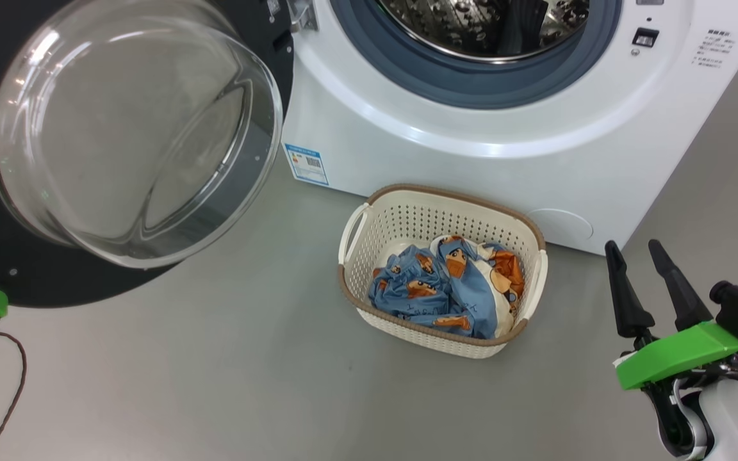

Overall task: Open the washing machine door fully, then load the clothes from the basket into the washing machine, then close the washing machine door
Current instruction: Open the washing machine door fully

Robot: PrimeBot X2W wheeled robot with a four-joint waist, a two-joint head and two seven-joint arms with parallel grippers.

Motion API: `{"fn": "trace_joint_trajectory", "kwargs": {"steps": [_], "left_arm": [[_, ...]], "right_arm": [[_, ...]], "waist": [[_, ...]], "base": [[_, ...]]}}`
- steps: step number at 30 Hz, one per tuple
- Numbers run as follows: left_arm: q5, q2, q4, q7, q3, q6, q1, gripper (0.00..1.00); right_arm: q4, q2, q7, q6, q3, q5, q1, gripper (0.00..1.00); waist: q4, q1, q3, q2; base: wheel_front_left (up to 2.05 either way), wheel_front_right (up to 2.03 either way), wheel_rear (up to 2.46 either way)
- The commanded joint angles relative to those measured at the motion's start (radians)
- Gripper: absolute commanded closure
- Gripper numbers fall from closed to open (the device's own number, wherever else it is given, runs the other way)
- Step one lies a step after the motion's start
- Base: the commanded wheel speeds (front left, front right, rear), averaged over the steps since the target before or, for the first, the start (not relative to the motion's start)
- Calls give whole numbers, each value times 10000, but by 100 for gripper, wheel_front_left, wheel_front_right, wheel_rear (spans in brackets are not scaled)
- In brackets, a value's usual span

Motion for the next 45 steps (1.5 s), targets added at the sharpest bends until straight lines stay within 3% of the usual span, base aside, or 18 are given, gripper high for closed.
{"fn": "trace_joint_trajectory", "kwargs": {"steps": [1,12,21,22,23,24,25,31,45], "left_arm": [[-110,625,-158,-116,180,-69,-101,100],[-171,681,-668,-170,-201,-327,379,100],[-426,528,-1904,-296,-553,-386,1314,100],[-448,499,-2087,-305,-595,-387,1440,89],[-459,462,-2278,-318,-641,-388,1568,68],[-462,428,-2469,-329,-683,-389,1700,29],[-469,410,-2652,-336,-711,-389,1831,0],[-520,274,-3880,-350,-803,-242,2676,0],[-478,-221,-7234,-260,-1026,909,4887,0]], "right_arm": [[-235,-24,-122,54,158,-103,100,0],[-224,194,-122,54,79,-91,375,0],[-245,257,-122,54,54,-61,592,0],[-253,259,-122,54,57,-73,608,0],[-256,251,-122,54,64,-75,616,0],[-258,245,-122,54,78,-75,623,0],[-261,244,-122,54,99,-79,632,0],[-280,212,-122,54,141,-104,725,0],[-258,68,-122,54,281,-143,776,0]], "waist": [[10,0,-153,0],[-60,0,-610,0],[-310,0,-928,0],[-359,0,-966,0],[-411,0,-998,0],[-470,0,-1037,0],[-537,0,-1074,0],[-1060,0,-1248,0],[-2601,0,-1447,0]], "base": [[0,0,0],[0,0,0],[0,0,0],[0,0,0],[0,0,0],[0,0,0],[0,0,0],[0,0,0],[0,0,0]]}}
